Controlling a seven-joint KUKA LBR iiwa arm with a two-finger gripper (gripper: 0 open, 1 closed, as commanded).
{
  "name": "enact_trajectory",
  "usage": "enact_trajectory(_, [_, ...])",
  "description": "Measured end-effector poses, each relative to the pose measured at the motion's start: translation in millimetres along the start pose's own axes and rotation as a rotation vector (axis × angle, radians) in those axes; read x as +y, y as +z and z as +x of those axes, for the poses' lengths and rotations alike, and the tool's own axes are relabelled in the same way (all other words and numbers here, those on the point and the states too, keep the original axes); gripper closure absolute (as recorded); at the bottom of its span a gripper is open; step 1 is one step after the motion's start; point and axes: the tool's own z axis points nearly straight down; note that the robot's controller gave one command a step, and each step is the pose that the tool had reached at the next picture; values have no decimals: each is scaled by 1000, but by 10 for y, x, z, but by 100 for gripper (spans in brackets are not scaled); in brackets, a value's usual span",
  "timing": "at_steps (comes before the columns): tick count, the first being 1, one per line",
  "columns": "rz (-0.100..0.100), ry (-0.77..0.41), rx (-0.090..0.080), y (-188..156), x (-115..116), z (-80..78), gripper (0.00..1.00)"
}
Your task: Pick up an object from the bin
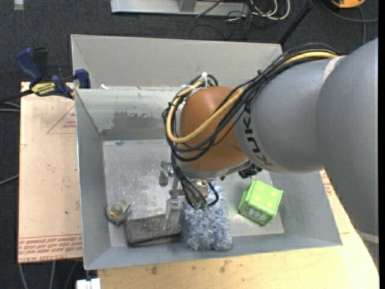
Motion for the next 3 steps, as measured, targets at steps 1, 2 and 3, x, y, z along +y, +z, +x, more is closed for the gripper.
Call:
enact_trajectory(1, [0,0,1,21,-4,-1,0])
enact_trajectory(2, [0,-6,-1,184,212,-47,0])
enact_trajectory(3, [-3,44,-3,655,286,57,0])
